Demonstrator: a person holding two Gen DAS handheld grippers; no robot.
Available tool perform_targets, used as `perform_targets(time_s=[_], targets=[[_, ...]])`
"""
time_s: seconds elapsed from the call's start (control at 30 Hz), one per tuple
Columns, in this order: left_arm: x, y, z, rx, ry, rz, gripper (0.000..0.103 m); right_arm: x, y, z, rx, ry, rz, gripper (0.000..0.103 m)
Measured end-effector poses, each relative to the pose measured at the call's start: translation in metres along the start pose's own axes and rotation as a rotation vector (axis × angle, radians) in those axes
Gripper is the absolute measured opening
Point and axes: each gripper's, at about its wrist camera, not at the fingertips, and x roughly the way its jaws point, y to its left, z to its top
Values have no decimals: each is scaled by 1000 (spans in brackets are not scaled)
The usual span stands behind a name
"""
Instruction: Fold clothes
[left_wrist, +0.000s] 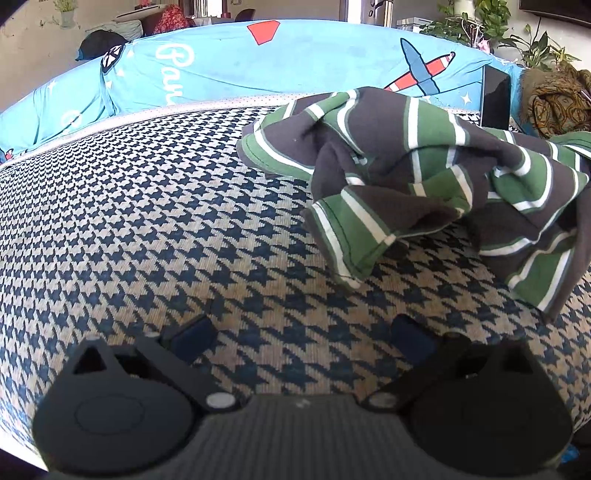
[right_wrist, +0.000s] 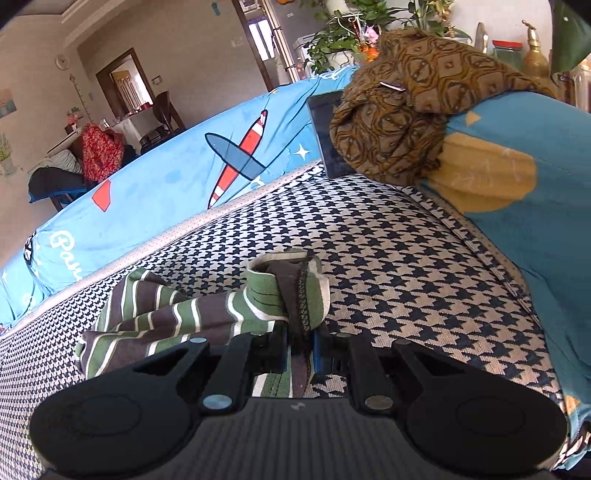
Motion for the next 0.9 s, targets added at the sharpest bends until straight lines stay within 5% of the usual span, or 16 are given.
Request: perform_targets(time_s=[0.13,0.3,0.43,0.57,0.73,0.9], targets=[[8,2,-3,8,-1,-3,103,-6,-7,-2,28,-8,-21,19],[-13,86,-42,57,-2,-41,103,-12,-9,0,32,-47,-42,26],[-9,92,-45,61,2,-47,103,-18,-3,2,5,-101,-49,28],[-10,97,-32,62,17,-61,103,-17,11,2,-52,-98,62,36],[-9,97,-16,43,49,-75,103,-2,40,-11,-148,26,222,37],[-8,111,6,-38,50,-51,103,7,63,-23,-228,103,293,37]])
